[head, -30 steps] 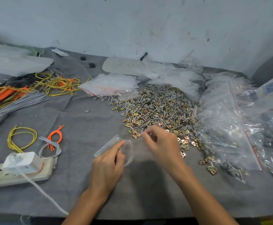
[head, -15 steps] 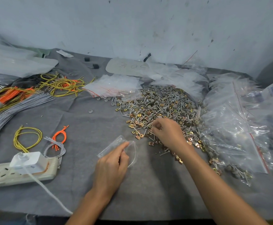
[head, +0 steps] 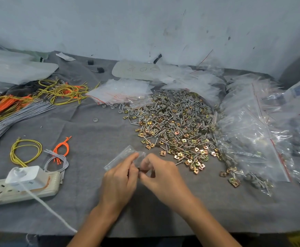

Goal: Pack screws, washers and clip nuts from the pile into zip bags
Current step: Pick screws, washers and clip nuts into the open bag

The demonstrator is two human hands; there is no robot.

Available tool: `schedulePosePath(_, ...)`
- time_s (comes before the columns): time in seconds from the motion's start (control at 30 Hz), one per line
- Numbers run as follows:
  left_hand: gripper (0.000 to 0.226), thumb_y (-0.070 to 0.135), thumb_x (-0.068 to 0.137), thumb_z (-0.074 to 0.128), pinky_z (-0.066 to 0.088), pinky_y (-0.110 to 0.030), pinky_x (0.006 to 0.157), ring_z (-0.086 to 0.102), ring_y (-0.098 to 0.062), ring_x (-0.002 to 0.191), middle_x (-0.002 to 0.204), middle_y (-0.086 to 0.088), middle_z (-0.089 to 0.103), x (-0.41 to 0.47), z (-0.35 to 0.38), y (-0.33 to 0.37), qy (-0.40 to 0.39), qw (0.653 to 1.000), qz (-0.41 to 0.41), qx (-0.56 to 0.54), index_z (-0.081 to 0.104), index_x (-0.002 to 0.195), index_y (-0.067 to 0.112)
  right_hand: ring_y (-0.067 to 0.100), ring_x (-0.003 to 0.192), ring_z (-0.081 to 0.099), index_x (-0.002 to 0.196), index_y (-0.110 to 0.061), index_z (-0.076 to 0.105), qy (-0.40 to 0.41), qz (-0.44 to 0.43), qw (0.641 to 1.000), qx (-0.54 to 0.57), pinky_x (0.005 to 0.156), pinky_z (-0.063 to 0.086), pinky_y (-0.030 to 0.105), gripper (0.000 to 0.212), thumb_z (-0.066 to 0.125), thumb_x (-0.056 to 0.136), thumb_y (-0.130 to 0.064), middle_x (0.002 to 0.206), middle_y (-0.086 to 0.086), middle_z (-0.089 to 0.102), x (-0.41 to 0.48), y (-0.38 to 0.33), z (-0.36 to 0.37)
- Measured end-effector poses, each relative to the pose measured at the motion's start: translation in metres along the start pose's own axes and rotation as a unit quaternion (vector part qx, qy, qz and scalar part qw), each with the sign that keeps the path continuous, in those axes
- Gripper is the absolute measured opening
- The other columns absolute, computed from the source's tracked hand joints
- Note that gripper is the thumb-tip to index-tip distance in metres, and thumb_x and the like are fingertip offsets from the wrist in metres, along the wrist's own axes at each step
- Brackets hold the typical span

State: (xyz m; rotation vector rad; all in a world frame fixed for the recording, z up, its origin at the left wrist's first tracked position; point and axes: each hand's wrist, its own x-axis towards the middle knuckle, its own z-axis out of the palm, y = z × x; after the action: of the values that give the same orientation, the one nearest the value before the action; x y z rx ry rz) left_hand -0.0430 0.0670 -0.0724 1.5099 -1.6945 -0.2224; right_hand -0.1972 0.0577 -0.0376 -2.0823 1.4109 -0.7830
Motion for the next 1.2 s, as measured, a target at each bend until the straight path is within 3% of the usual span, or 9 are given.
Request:
schedulePosePath(0.1, 0.046, 0.031, 0.093, 0.038, 0.055, -0.034, 0.075, 0.071, -0.023, 0.099, 0.112, -0.002, 0.075, 0.0, -0.001, 0.0, 0.0, 1.0, 0.004, 0.005, 0.072, 0.12, 0.015, 0.016, 0.095, 0.067, 0.098, -0.029, 0.058, 0.003, -0.012, 0.998, -0.068, 0.079, 0.052, 0.039, 0.013, 0.061, 0.089, -0.038, 0.099, -0.01, 0.073, 0.0, -0.004, 0.006)
schedulePosePath(0.2, 0.046, 0.03, 0.094, 0.038, 0.055, -0.034, 0.075, 0.07, -0.021, 0.1, 0.114, -0.001, 0.075, 0.0, -0.001, 0.0, 0.003, 1.0, 0.011, 0.007, 0.072, 0.12, 0.015, 0.024, 0.102, 0.066, 0.109, -0.031, 0.059, -0.005, -0.032, 0.994, -0.109, 0.08, 0.052, 0.043, 0.017, 0.054, 0.095, -0.039, 0.108, -0.007, 0.072, 0.001, -0.004, 0.007)
schedulePosePath(0.33, 0.047, 0.03, 0.093, 0.037, 0.054, -0.034, 0.073, 0.071, -0.021, 0.095, 0.111, -0.001, 0.076, 0.0, -0.001, 0.001, 0.006, 1.0, 0.005, 0.008, 0.072, 0.12, 0.015, 0.012, 0.085, 0.063, 0.102, -0.03, 0.068, 0.011, -0.051, 0.997, -0.059, 0.077, 0.051, 0.039, 0.011, 0.062, 0.093, -0.03, 0.096, -0.009, 0.07, -0.002, 0.002, -0.004)
schedulePosePath(0.4, 0.048, 0.031, 0.093, 0.037, 0.053, -0.034, 0.073, 0.071, -0.023, 0.092, 0.108, -0.001, 0.076, 0.001, 0.0, 0.002, 0.009, 1.0, -0.005, 0.001, 0.073, 0.119, 0.015, 0.004, 0.072, 0.055, 0.094, -0.029, 0.07, 0.057, -0.026, 0.997, -0.052, 0.073, 0.052, 0.036, 0.005, 0.069, 0.09, -0.025, 0.087, -0.013, 0.065, -0.005, 0.018, -0.02)
schedulePosePath(0.47, 0.049, 0.032, 0.092, 0.036, 0.054, -0.036, 0.073, 0.071, -0.025, 0.091, 0.106, -0.001, 0.077, 0.002, -0.001, 0.003, 0.016, 1.0, -0.016, -0.007, 0.073, 0.118, 0.015, 0.0, 0.074, 0.054, 0.095, -0.031, 0.071, 0.07, 0.017, 0.993, -0.09, 0.073, 0.052, 0.034, 0.006, 0.07, 0.091, -0.026, 0.09, -0.016, 0.06, -0.006, 0.04, -0.041)
schedulePosePath(0.57, 0.048, 0.032, 0.092, 0.037, 0.057, -0.039, 0.071, 0.071, -0.027, 0.085, 0.099, -0.002, 0.077, 0.003, -0.001, 0.004, 0.014, 1.0, -0.017, -0.019, 0.073, 0.118, 0.014, 0.012, 0.098, 0.056, 0.108, -0.036, 0.069, 0.007, 0.071, 0.976, -0.208, 0.076, 0.047, 0.034, 0.013, 0.062, 0.097, -0.036, 0.102, -0.014, 0.054, -0.005, 0.067, -0.065)
schedulePosePath(0.7, 0.046, 0.032, 0.092, 0.04, 0.055, -0.036, 0.066, 0.07, -0.024, 0.073, 0.087, 0.0, 0.077, 0.001, 0.002, 0.002, 0.006, 1.0, -0.01, -0.014, 0.073, 0.119, 0.015, 0.017, 0.108, 0.05, 0.115, -0.038, 0.063, -0.064, 0.074, 0.957, -0.274, 0.077, 0.044, 0.034, 0.017, 0.055, 0.1, -0.037, 0.11, -0.011, 0.052, -0.002, 0.079, -0.068)
schedulePosePath(1.03, 0.046, 0.032, 0.091, 0.038, 0.048, -0.03, 0.071, 0.065, -0.011, 0.08, 0.091, 0.005, 0.076, 0.003, -0.001, 0.002, 0.022, 0.998, -0.034, -0.048, 0.072, 0.12, 0.018, 0.022, 0.105, 0.045, 0.11, -0.025, 0.052, -0.101, 0.056, 0.952, -0.285, 0.086, 0.042, 0.038, 0.012, 0.046, 0.105, -0.033, 0.112, -0.002, 0.047, 0.006, 0.073, -0.062)
schedulePosePath(1.2, 0.046, 0.028, 0.091, 0.039, 0.047, -0.029, 0.072, 0.064, -0.012, 0.08, 0.098, 0.001, 0.076, 0.002, -0.001, 0.002, 0.001, 0.999, -0.003, -0.042, 0.071, 0.122, 0.016, 0.016, 0.086, 0.047, 0.092, -0.025, 0.044, -0.064, 0.018, 0.99, -0.12, 0.077, 0.041, 0.04, 0.011, 0.045, 0.103, -0.026, 0.092, -0.008, 0.052, -0.004, 0.031, -0.054)
